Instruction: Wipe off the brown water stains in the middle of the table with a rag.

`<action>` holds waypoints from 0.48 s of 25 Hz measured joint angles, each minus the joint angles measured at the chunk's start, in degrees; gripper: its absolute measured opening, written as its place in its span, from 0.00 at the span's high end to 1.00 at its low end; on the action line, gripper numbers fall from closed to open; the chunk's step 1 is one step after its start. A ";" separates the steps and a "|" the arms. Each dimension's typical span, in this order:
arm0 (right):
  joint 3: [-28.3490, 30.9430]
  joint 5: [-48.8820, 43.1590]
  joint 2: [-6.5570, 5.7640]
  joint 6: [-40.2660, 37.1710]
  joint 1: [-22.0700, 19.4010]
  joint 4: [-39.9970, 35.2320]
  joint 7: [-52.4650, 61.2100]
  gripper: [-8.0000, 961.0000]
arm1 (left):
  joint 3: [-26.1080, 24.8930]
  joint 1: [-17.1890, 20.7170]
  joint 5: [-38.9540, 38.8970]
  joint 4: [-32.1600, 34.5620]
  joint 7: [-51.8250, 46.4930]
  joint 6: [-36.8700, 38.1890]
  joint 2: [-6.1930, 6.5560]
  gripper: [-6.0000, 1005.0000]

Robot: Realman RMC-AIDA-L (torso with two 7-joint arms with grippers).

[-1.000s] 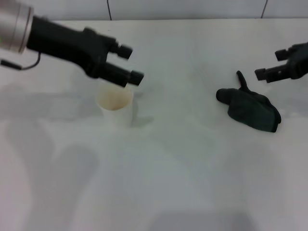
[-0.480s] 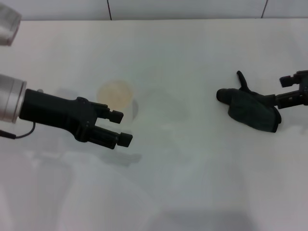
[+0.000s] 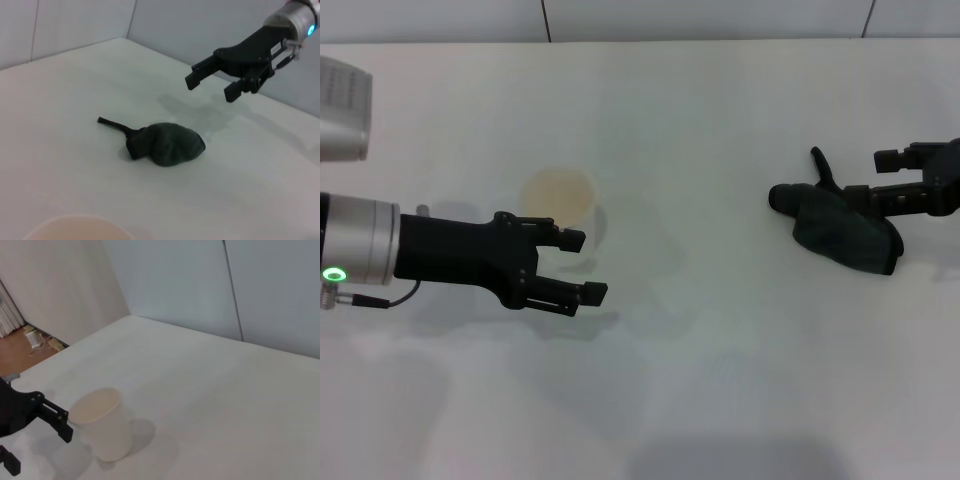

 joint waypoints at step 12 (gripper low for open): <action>0.09 0.85 0.06 2.21 -0.24 1.44 -1.96 0.11 | 0.00 1.70 -2.99 6.43 7.08 -5.67 0.00 0.14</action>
